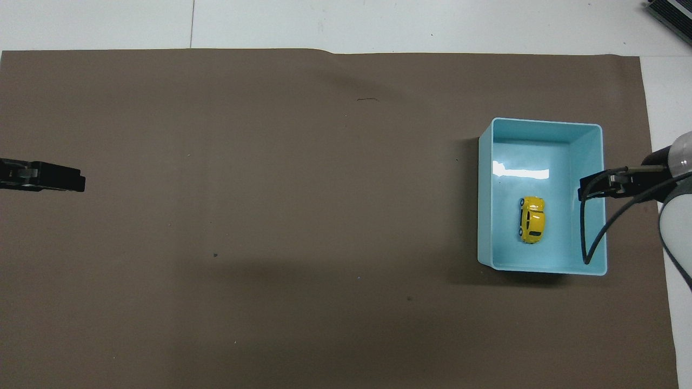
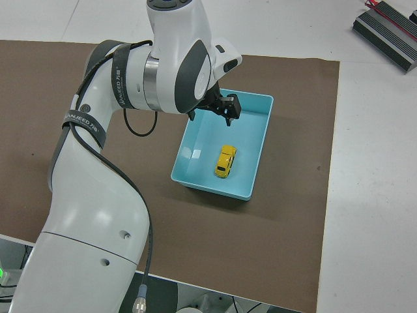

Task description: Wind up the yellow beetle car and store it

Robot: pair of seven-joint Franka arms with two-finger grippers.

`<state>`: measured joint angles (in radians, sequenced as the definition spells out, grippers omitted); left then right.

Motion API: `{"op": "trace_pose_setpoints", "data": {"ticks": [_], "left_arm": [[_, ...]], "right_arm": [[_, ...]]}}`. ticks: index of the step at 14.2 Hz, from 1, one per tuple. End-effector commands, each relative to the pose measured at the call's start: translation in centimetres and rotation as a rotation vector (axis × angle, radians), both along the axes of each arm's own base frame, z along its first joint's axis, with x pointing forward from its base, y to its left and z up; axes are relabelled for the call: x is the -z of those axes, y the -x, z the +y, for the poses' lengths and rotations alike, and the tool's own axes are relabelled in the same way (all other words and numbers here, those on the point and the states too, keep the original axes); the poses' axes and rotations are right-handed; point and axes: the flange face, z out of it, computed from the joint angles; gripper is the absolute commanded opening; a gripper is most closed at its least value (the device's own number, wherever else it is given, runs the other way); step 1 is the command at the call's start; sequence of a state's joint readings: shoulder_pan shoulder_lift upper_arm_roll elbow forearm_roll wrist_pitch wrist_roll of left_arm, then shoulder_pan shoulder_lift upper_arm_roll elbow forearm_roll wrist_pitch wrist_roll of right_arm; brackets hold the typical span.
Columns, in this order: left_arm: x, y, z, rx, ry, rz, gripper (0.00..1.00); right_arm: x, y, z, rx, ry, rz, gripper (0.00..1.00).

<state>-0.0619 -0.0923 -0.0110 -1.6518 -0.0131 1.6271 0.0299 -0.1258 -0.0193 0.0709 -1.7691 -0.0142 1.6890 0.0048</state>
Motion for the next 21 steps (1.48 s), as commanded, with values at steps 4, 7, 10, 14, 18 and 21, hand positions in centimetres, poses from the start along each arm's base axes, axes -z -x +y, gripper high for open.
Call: {"op": "trace_pose_setpoints", "data": {"ticks": [4,7,10,14,18,21], "left_arm": [[-0.6,0.4,0.2,0.003,0.005,0.006,1.00],[-0.6,0.4,0.3,0.002,0.005,0.006,1.00],[-0.6,0.4,0.2,0.003,0.005,0.006,1.00],[-0.6,0.4,0.3,0.002,0.005,0.006,1.00],[-0.6,0.4,0.2,0.002,0.005,0.006,1.00],[-0.6,0.4,0.2,0.003,0.005,0.006,1.00]], "right_arm": [[-2.5,0.9,0.6,0.012,-0.003,-0.003,1.00],[-3.4,1.6,1.0,0.005,-0.005,0.005,1.00],[-6.3,1.7,0.6,0.012,-0.008,-0.002,1.00],[-7.6,1.7,0.7,0.012,-0.009,-0.011,1.00],[-7.4,1.8,1.0,0.001,-0.005,-0.011,1.00],[-7.4,1.7,0.7,0.007,-0.005,-0.014,1.00]]}}
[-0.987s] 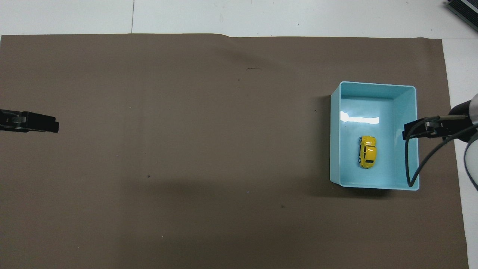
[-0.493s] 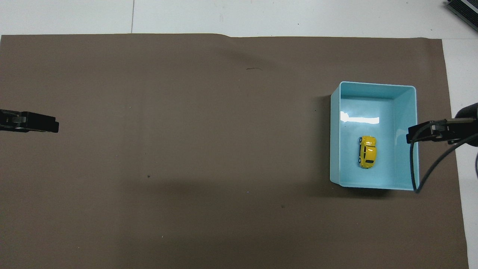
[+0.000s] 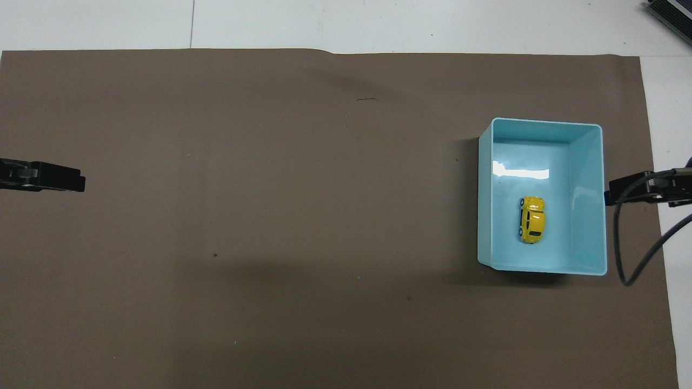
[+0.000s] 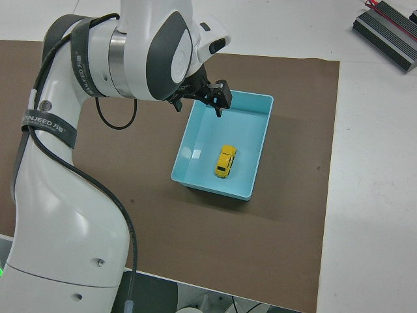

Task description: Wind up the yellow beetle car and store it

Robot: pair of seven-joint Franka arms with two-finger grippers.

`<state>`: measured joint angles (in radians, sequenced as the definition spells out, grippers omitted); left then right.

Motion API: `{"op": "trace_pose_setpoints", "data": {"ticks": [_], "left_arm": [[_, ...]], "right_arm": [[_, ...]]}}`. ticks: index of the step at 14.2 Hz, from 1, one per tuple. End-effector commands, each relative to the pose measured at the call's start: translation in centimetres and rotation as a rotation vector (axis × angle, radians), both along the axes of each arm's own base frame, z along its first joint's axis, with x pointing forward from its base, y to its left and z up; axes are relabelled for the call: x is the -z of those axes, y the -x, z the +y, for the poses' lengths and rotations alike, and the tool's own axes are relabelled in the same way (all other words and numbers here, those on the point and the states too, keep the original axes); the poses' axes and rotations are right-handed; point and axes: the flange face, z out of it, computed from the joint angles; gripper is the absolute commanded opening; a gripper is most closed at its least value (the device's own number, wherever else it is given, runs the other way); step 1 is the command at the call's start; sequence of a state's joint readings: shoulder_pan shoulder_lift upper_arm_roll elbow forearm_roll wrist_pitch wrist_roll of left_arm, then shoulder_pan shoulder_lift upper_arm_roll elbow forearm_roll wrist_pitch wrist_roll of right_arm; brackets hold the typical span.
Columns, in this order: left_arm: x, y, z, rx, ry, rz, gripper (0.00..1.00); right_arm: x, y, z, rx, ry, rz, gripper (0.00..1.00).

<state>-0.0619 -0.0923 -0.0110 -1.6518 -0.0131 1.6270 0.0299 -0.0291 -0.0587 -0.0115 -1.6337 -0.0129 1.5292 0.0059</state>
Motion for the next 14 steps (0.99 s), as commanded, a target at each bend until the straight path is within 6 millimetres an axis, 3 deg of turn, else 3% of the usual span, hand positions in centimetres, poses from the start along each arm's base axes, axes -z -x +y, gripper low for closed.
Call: {"op": "trace_pose_setpoints", "data": {"ticks": [1,14], "left_arm": [[-0.60,0.43,0.22,0.003,0.005,0.006,1.00],[-0.60,0.43,0.22,0.003,0.005,0.006,1.00]], "right_arm": [[-0.22,-0.13,0.07,0.015,-0.003,0.002,1.00],[-0.24,-0.17,0.07,0.006,-0.003,-0.001,1.00]]}}
